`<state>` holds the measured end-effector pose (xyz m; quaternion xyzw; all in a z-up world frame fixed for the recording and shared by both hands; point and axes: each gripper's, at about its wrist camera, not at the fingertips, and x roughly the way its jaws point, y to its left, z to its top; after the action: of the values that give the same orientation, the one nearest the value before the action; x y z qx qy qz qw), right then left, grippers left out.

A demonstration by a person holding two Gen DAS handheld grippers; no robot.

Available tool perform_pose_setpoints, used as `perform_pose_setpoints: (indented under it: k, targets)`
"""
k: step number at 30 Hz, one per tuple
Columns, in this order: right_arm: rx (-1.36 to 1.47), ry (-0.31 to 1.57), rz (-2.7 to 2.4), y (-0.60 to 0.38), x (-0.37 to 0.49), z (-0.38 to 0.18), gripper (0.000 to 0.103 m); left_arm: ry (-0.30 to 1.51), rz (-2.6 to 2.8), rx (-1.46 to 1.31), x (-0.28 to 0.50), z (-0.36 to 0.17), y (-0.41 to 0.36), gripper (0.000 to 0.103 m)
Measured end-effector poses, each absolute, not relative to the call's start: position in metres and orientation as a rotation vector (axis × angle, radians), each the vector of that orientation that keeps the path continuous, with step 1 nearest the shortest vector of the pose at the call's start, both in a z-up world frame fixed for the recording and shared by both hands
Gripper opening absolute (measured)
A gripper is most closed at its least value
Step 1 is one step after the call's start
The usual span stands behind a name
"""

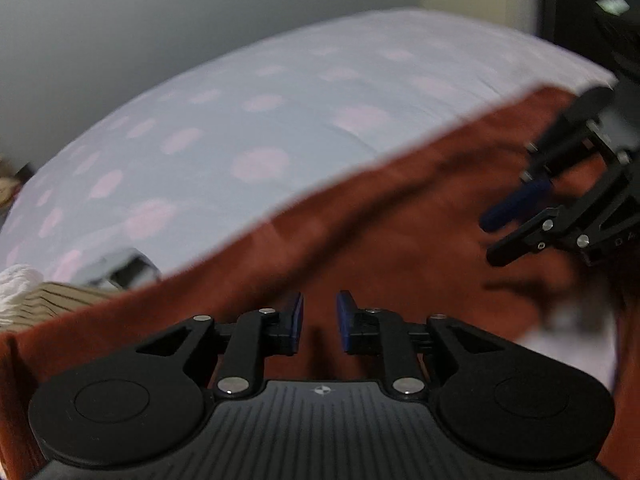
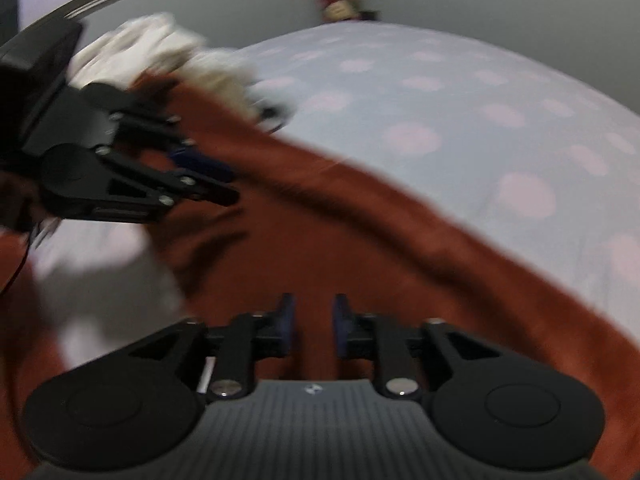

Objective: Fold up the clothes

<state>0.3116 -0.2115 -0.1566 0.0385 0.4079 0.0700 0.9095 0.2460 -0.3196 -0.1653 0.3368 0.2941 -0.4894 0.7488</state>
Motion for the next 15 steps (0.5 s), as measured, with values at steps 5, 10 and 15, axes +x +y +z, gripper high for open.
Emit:
perform_pose_setpoints:
  k: [5,10,15]
  targets:
    - [0.051,0.838,0.166,-0.177,0.301,-0.174,0.031,0.647,-1.126,0.871,0.215,-0.19,-0.312,0.024]
    - [0.06,0.86,0.123,-0.168,0.308,-0.194,0.028,0.687,-1.102,0.832,0.214,-0.199,-0.314,0.021]
    - [0.094,0.867,0.126,-0.165,0.299,-0.189,0.009,0.723,-1.112,0.824,0.209,-0.198,-0.313,0.002]
